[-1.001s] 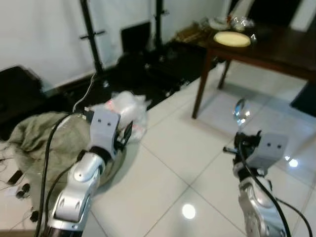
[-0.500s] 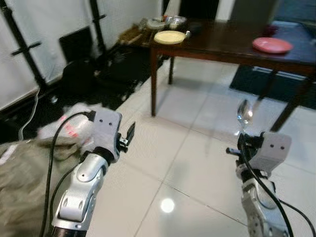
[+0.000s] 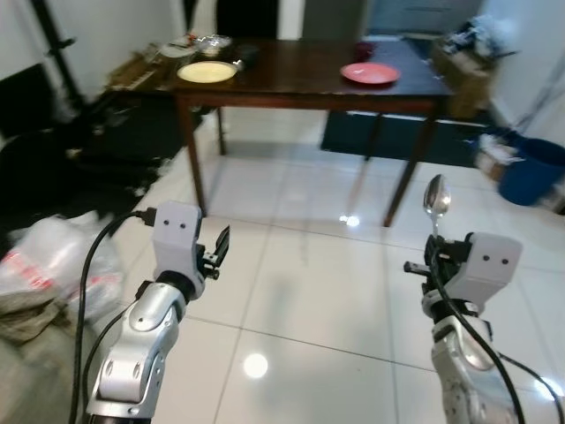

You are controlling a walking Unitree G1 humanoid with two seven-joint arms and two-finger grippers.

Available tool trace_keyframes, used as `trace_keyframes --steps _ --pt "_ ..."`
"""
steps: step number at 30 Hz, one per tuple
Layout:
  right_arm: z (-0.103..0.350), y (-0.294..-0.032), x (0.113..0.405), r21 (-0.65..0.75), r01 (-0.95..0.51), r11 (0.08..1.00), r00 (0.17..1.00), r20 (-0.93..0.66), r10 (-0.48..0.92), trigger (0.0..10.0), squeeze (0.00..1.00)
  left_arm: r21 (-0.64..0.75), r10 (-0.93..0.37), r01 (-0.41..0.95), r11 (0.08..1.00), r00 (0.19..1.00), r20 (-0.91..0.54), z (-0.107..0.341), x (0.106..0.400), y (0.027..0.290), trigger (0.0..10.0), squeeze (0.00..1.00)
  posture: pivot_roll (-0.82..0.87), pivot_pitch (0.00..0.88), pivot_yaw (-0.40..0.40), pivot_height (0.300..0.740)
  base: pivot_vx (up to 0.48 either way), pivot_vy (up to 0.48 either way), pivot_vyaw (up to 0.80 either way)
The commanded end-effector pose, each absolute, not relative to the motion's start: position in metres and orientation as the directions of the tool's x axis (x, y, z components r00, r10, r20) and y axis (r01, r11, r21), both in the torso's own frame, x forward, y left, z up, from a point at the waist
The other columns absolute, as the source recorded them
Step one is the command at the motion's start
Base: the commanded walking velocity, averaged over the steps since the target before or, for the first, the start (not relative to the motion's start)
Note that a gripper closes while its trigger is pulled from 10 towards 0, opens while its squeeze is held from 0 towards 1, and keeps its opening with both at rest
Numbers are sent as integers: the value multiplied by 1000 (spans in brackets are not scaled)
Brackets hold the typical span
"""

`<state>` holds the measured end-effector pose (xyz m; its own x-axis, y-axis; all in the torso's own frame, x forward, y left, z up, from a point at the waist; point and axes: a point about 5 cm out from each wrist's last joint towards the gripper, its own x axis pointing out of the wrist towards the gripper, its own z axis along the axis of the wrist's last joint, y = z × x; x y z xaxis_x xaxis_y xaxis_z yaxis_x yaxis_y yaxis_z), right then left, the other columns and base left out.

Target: Setting the table

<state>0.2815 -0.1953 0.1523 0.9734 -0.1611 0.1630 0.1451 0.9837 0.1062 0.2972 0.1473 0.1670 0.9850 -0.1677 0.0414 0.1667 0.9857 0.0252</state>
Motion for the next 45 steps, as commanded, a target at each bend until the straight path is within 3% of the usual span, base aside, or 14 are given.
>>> trace_keyframes --steps 1,9,29,45 --pt "149 -195 282 110 141 984 977 142 -156 10000 0 18 -157 156 988 987 45 167 296 148 10000 0 -61 0 62 740 0 0 -800" --pt "147 -190 285 94 95 991 987 122 -106 10000 0 92 -133 125 988 988 82 169 296 146 10000 0 -64 0 53 740 143 0 -754" --pt "141 -172 281 101 -43 994 995 90 34 10000 0 117 -135 122 986 984 116 170 297 130 10000 0 -77 0 57 740 480 0 0" --pt "62 -155 254 105 -199 974 964 -157 214 10000 0 186 30 6 983 982 -187 70 240 174 10000 0 -32 0 42 740 480 0 0"
